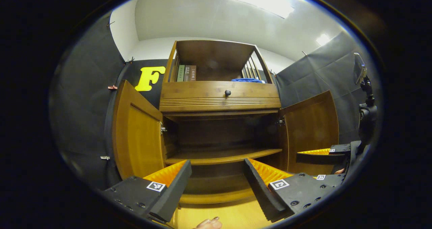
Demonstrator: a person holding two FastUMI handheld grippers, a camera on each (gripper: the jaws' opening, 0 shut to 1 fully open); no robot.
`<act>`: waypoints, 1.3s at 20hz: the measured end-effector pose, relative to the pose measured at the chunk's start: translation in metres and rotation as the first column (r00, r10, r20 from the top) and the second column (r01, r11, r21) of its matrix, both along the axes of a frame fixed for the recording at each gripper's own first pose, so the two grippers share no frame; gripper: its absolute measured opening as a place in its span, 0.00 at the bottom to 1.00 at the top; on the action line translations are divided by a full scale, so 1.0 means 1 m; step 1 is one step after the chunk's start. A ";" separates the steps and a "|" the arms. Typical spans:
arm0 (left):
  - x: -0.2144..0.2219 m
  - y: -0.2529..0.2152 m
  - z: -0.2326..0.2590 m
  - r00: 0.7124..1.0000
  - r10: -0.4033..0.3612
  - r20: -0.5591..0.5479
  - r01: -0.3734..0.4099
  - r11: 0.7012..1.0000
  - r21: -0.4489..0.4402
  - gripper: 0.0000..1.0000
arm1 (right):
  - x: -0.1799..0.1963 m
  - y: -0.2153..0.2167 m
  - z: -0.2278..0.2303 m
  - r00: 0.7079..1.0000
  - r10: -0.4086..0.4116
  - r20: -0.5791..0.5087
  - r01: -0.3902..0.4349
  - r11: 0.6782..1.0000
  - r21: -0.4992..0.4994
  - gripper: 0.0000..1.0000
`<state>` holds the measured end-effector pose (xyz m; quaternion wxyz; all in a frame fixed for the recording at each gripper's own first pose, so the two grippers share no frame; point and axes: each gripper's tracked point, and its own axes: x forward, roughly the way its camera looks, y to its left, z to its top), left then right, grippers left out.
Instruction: Open the right door of the double-door shoe cabinet with the right hand, and open the left door with the left hand.
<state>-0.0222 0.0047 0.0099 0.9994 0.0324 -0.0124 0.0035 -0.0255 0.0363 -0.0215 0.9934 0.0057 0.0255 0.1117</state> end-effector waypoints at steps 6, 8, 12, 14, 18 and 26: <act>0.008 0.005 -0.005 1.000 0.010 -0.013 -0.010 1.000 -0.012 0.99 | 0.009 -0.011 0.015 0.999 -0.039 0.028 0.038 0.999 0.026 0.97; 0.009 0.005 -0.008 1.000 0.004 -0.022 -0.004 1.000 -0.020 0.99 | 0.009 -0.004 0.019 0.999 -0.022 0.046 0.021 1.000 0.022 0.97; 0.008 0.014 -0.008 0.999 0.020 -0.027 -0.021 1.000 -0.017 0.96 | 0.014 0.004 0.019 0.998 -0.011 0.055 0.010 1.000 0.008 0.95; 0.009 0.016 -0.006 1.000 0.021 -0.019 -0.021 1.000 -0.013 0.96 | 0.015 0.008 0.020 0.999 -0.004 0.054 0.003 1.000 0.016 0.97; 0.007 0.015 -0.007 1.000 0.011 -0.015 -0.011 1.000 -0.007 0.99 | 0.017 0.005 0.026 0.998 -0.026 0.064 0.024 0.999 0.036 0.95; 0.006 0.023 -0.007 1.000 0.009 -0.016 -0.009 1.000 -0.026 0.96 | 0.013 0.016 0.035 0.996 -0.024 0.087 0.021 0.999 0.029 0.97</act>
